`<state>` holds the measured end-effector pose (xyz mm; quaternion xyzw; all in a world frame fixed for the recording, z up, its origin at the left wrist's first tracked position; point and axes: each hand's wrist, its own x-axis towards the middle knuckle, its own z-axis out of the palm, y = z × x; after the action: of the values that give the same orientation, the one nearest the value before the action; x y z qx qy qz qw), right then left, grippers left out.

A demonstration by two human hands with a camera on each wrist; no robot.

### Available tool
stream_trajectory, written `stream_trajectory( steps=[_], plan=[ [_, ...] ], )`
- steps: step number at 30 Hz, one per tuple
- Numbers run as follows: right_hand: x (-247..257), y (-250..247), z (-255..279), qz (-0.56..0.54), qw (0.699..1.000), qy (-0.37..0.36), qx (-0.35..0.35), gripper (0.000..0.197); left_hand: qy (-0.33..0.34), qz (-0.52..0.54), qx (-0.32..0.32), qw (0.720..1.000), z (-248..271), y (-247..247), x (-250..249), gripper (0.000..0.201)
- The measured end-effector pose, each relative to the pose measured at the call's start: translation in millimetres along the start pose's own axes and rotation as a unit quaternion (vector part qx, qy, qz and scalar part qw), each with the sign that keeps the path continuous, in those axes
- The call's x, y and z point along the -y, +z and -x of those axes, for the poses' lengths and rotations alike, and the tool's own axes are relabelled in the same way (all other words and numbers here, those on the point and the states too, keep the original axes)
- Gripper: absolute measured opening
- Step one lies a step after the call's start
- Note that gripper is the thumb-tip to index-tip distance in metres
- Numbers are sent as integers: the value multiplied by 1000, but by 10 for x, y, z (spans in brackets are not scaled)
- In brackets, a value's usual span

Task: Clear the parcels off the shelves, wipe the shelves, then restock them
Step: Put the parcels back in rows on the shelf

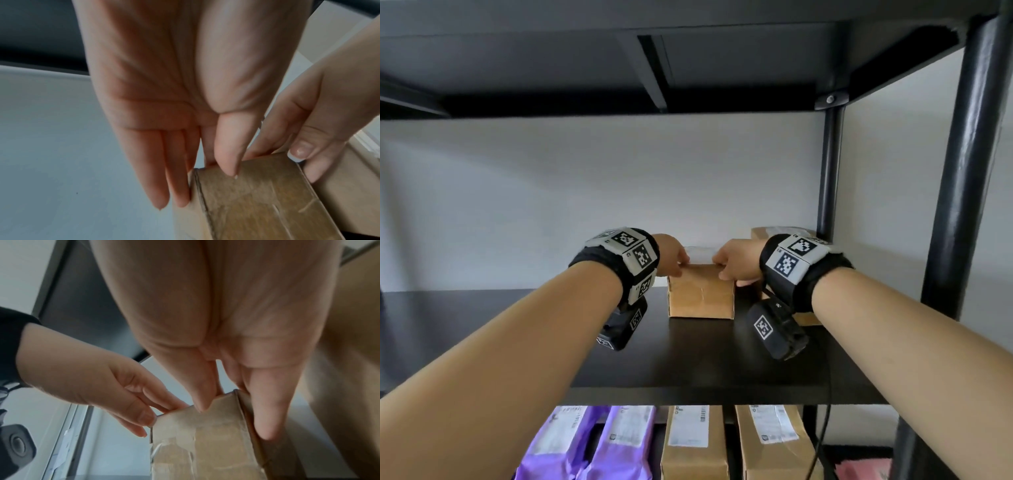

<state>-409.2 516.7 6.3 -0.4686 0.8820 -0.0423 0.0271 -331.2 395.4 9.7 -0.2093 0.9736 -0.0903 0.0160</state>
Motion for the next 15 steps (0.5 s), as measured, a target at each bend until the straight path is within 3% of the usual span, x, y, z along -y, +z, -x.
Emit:
stream_trajectory(
  steps=[7, 15],
  plan=[
    [-4, -89, -122, -57, 998, 24, -13, 39, 22, 121, 0, 992, -173, -9, 169, 39],
    [4, -44, -179, -67, 997, 39, -18, 45, 39, 53, -22, 998, -131, 7, 153, 43]
  ],
)
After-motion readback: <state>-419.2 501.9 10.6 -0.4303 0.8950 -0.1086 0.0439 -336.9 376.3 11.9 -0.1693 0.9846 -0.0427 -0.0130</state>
